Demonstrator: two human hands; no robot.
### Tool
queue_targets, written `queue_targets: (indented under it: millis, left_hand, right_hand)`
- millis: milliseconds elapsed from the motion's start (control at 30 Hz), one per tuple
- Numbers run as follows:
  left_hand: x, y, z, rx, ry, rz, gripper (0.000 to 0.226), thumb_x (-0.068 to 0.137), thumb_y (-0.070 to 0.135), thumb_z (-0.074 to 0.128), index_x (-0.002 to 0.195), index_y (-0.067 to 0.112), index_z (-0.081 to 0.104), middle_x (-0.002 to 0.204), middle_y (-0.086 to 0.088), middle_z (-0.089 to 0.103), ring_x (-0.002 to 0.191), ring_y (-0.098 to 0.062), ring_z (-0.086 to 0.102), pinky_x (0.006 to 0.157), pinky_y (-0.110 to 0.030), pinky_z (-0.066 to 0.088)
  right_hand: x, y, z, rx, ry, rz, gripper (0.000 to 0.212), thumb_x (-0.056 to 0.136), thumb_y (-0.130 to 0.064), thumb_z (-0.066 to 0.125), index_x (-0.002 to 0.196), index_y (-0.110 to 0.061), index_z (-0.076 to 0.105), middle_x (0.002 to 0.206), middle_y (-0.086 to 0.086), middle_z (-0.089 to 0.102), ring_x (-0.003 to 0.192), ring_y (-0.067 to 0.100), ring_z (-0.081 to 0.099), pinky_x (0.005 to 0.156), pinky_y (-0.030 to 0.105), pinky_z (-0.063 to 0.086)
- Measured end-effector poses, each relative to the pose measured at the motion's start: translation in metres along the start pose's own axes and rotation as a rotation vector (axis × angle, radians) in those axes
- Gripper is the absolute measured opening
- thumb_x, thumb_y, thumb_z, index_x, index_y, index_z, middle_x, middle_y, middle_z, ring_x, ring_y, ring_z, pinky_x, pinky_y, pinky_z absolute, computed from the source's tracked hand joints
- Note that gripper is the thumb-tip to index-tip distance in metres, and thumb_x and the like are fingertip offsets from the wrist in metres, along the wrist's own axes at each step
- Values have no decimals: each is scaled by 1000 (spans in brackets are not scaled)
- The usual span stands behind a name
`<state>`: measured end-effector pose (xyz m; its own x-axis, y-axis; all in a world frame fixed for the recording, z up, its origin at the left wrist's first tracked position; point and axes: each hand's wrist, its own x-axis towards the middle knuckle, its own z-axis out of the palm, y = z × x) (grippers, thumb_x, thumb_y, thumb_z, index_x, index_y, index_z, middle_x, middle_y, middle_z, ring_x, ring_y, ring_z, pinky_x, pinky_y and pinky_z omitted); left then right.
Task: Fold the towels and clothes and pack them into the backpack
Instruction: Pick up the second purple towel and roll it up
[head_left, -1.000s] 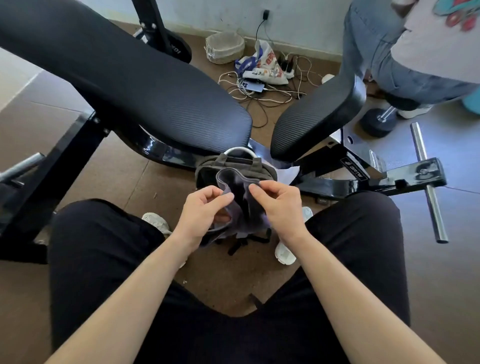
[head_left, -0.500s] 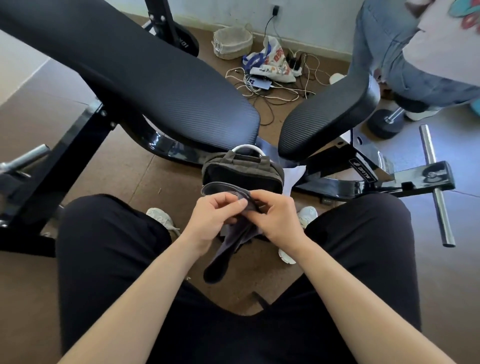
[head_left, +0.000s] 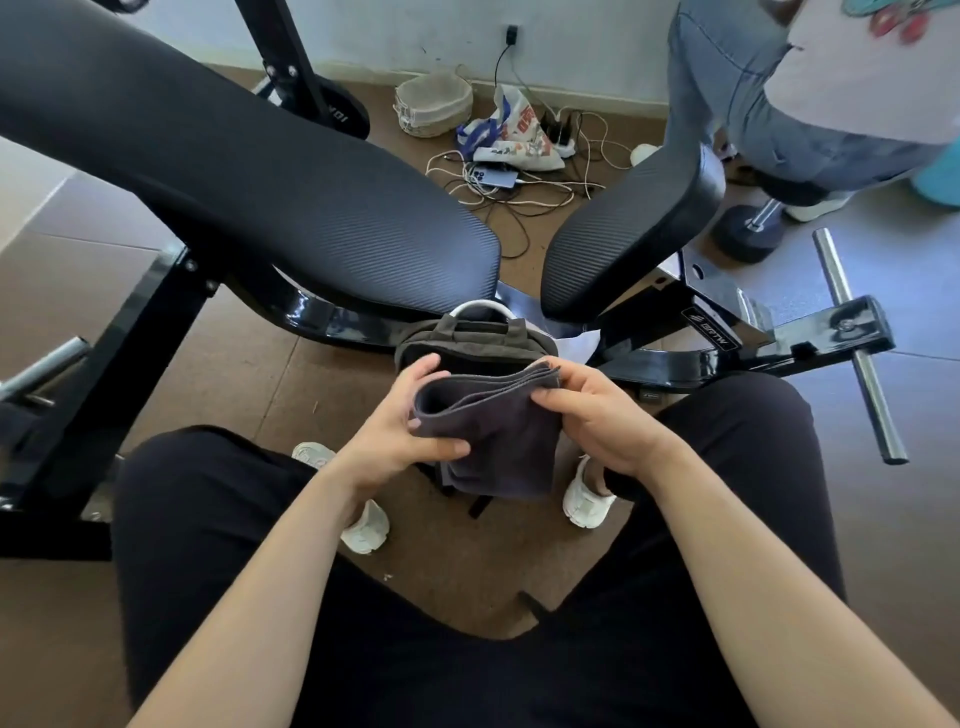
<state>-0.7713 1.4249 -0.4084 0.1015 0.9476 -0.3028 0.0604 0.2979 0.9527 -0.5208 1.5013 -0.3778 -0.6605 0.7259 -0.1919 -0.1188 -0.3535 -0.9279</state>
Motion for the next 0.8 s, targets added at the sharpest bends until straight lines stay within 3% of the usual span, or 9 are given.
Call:
queue_targets:
  millis: [67,133,233,400,533,633,700,800]
  left_hand:
    - [-1,7,10,34,-15,87,63,77,1,86,134,19,62,122,6,74,115,-6,68,95,-26,53]
    - [-5,13,21,34,69,173,26,87,0,74,106,18,76,95,12,78,92,0,69,82,-20,53]
    - [-11,24,28,-89,186,242,16,90,16,70,90,25,83,90,6,78,89,-7,70,81,-23,56]
    - [-15,39,38,-281,260,158,20,90,24,64,94,13,80,93,-3,80,90,-15,75,77,-25,58]
    - [-15,47,36,-417,268,97,26,90,27,61,99,11,79,99,-9,79,95,-20,76,77,-28,59]
    - [-12,49,32,-487,305,34,39,93,36,60,116,6,72,112,-14,77,105,-26,74,83,-35,60]
    - [-9,49,26,-556,313,-29,53,97,45,57,130,6,66,127,-17,72,119,-31,68,97,-43,56]
    - [-6,48,15,-685,305,-124,64,100,58,48,141,10,59,137,-14,67,129,-31,62,110,-46,46]
  right_hand:
    - [-3,-3,-1,23,11,19,23,101,6,46,114,-2,63,107,7,74,103,18,70,91,28,54]
    - [-3,-4,-4,-8,60,4,25,102,5,46,116,-4,65,107,4,75,102,17,70,90,28,54]
    - [0,-1,-7,-60,131,-42,26,103,-2,51,120,-11,68,114,5,75,108,19,69,96,31,53]
    - [1,3,0,-89,155,-16,25,104,-16,52,122,-8,67,112,4,75,106,15,70,88,25,54]
    - [0,1,1,-86,159,52,41,92,-37,68,113,-2,69,103,8,75,96,20,70,85,31,55]
    - [-2,4,1,-189,62,106,27,85,-23,75,106,-7,74,104,9,78,101,24,73,89,36,58]
    - [-2,6,3,-273,-15,166,25,81,-14,81,105,-9,76,107,10,78,105,26,74,92,39,58]
    - [-2,7,10,-337,-51,218,18,87,-8,79,105,-8,76,105,7,79,102,22,75,89,34,59]
